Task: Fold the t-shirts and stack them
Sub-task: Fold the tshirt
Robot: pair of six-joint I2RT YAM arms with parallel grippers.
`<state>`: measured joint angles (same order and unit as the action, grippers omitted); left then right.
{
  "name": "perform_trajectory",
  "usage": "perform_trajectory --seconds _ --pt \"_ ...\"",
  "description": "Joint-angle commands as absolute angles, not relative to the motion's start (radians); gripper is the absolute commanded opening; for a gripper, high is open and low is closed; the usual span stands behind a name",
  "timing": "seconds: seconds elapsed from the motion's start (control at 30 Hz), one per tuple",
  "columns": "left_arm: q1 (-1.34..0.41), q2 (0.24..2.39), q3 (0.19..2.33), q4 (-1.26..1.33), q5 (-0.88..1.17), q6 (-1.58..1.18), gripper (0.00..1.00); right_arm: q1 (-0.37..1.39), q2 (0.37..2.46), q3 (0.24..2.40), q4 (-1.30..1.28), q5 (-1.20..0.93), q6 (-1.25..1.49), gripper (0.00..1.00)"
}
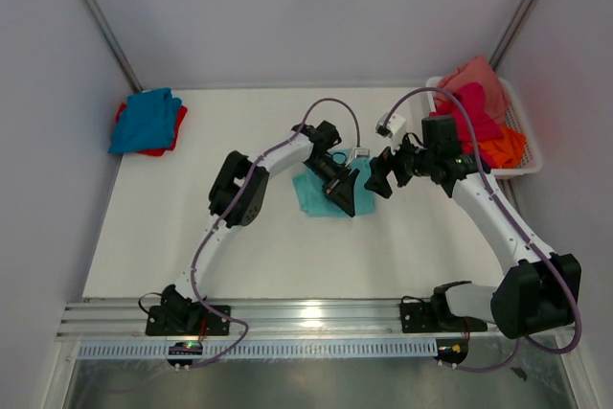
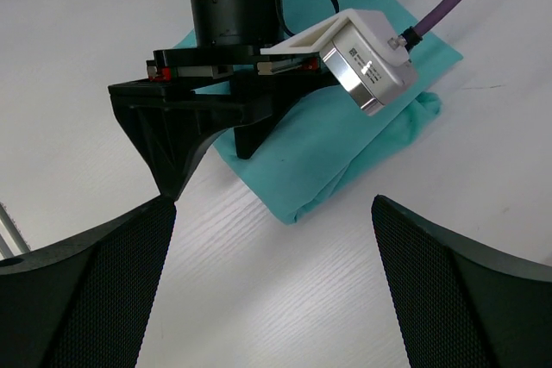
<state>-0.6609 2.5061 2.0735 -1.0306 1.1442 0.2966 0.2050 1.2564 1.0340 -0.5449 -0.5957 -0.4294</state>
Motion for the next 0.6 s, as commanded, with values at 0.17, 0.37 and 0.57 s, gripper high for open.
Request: perform_trajectory --seconds 0.17,0.37,0.57 --pt "-0.675 2.366 2.114 -1.089 0.97 0.336 0.99 0.202 1.227 1.022 -0.506 -0.604 -0.426 0.99" --pt "-0.67 2.125 2.065 -0.946 0.7 0.2 0.99 0.202 1.227 1.012 -0.506 -0.604 -0.428 0.99" --pt "-0.606 1.878 1.82 -0.712 0.378 -0.102 0.99 0.204 1.223 0.989 -0.468 -0.577 -0.405 0.99"
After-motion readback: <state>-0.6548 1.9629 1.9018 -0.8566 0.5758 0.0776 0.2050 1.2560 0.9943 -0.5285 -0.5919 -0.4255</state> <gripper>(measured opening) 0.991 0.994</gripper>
